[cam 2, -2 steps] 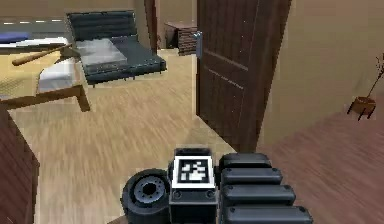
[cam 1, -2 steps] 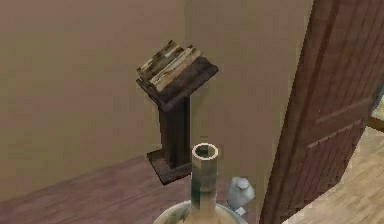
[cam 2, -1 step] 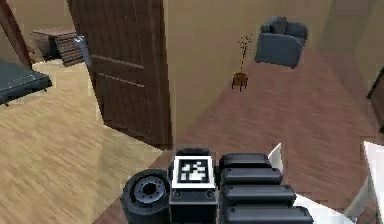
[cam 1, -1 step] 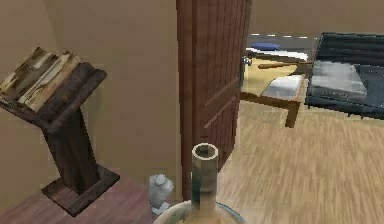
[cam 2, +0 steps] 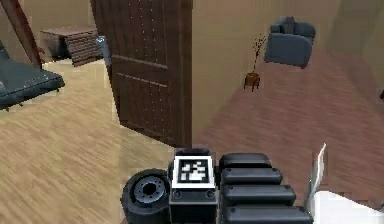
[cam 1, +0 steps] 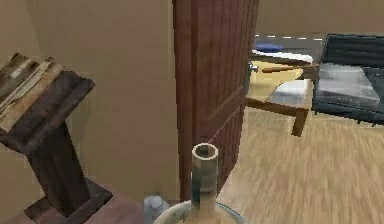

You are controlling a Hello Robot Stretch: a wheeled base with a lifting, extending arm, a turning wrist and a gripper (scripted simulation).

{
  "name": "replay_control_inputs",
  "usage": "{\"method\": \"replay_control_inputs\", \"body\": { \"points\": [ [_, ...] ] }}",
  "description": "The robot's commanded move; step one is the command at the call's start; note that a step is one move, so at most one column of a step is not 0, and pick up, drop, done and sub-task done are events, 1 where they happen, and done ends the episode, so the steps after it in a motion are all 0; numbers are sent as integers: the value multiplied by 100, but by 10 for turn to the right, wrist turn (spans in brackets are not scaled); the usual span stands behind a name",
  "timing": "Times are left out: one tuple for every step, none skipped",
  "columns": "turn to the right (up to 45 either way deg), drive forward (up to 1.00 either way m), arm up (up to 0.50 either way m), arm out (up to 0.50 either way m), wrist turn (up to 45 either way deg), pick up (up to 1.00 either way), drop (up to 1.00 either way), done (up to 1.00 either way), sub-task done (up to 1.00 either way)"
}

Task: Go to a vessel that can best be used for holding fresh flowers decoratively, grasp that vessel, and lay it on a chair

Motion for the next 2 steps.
{"method": "replay_control_inputs", "body": {
  "points": [
    [450,0,0,0,0,0,0,0,0],
    [60,0,0,0,0,0,0,0,0]
  ]
}}
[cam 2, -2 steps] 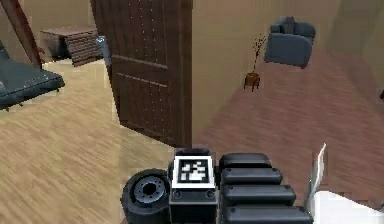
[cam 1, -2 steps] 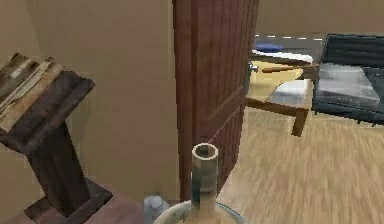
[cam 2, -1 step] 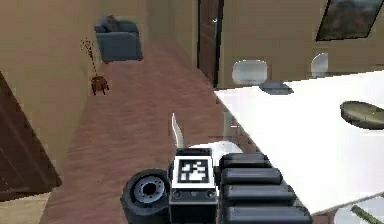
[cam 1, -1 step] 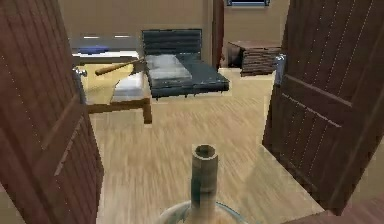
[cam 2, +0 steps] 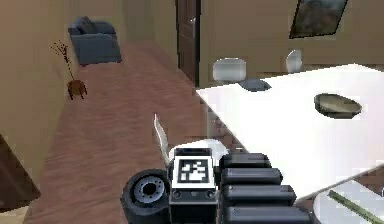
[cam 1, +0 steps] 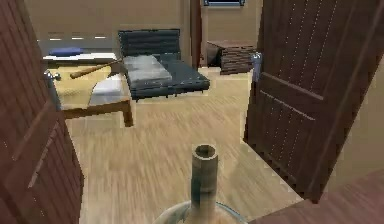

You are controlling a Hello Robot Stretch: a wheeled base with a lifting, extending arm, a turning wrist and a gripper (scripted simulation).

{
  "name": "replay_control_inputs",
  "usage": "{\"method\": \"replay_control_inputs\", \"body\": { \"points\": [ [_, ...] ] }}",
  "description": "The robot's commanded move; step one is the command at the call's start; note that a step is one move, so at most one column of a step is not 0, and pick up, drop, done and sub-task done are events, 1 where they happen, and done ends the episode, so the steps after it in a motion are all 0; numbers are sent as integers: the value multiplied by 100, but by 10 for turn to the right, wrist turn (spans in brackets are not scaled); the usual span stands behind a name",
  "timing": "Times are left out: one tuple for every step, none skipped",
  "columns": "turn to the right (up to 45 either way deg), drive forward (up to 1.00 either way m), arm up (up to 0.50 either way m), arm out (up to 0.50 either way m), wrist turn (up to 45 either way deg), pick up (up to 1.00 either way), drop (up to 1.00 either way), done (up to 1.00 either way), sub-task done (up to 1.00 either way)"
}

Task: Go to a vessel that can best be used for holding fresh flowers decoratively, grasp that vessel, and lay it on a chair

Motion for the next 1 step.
{"method": "replay_control_inputs", "body": {
  "points": [
    [0,100,0,0,0,0,0,0,0]
  ]
}}
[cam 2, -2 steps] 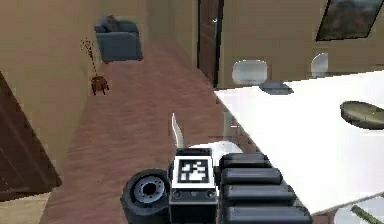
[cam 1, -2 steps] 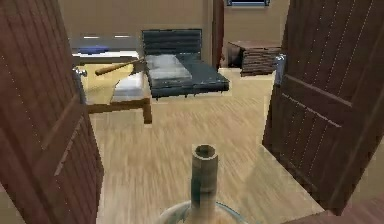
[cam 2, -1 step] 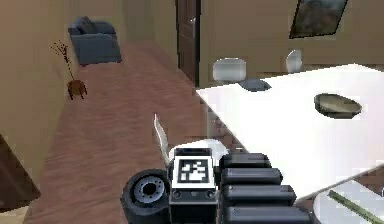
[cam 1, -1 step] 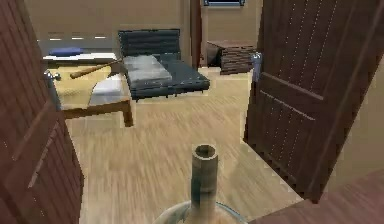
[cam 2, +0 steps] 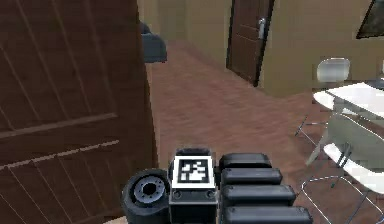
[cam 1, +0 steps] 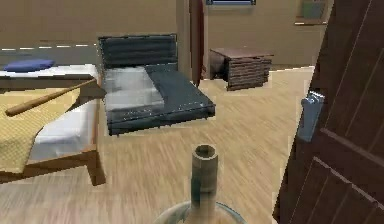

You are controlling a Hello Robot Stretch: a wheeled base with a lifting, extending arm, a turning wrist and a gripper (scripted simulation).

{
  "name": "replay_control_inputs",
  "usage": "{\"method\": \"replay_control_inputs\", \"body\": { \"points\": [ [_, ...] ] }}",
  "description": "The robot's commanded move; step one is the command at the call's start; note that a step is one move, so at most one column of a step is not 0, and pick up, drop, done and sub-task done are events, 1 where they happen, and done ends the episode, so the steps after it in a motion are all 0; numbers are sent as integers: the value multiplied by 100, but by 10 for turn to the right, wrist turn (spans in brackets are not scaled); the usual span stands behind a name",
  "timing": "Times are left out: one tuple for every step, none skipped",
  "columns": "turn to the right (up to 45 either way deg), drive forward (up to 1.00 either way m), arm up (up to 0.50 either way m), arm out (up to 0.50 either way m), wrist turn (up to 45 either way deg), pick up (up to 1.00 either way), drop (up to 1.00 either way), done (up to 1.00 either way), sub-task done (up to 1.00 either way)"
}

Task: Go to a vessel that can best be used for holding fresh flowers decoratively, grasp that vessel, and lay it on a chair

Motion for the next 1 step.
{"method": "replay_control_inputs", "body": {
  "points": [
    [0,100,0,0,0,0,0,0,0]
  ]
}}
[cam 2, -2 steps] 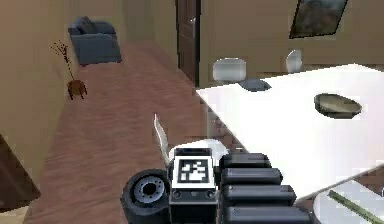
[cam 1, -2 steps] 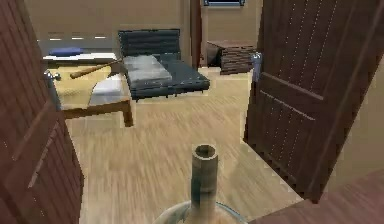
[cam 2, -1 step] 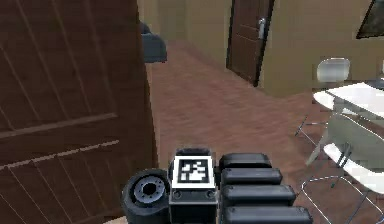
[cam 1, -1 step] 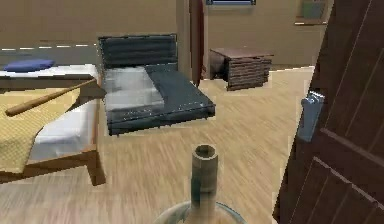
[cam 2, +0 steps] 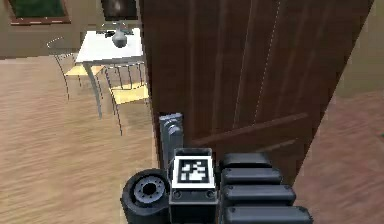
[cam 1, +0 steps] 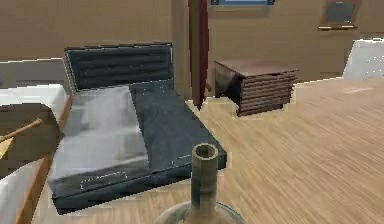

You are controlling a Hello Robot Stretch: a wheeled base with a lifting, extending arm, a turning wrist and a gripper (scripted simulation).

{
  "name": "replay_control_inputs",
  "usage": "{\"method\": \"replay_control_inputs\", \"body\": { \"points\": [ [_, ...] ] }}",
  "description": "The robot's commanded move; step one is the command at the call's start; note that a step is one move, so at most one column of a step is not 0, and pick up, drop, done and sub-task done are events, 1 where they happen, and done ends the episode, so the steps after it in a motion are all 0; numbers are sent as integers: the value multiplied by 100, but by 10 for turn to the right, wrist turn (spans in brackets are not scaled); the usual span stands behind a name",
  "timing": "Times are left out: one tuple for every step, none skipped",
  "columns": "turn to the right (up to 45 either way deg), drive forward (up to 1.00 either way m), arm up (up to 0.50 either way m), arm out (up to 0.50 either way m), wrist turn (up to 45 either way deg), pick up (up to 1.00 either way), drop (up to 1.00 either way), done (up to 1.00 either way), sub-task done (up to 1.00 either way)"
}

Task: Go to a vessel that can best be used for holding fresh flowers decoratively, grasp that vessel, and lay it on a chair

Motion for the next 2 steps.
{"method": "replay_control_inputs", "body": {
  "points": [
    [270,0,0,0,0,0,0,0,0],
    [0,35,0,0,0,0,0,0,0]
  ]
}}
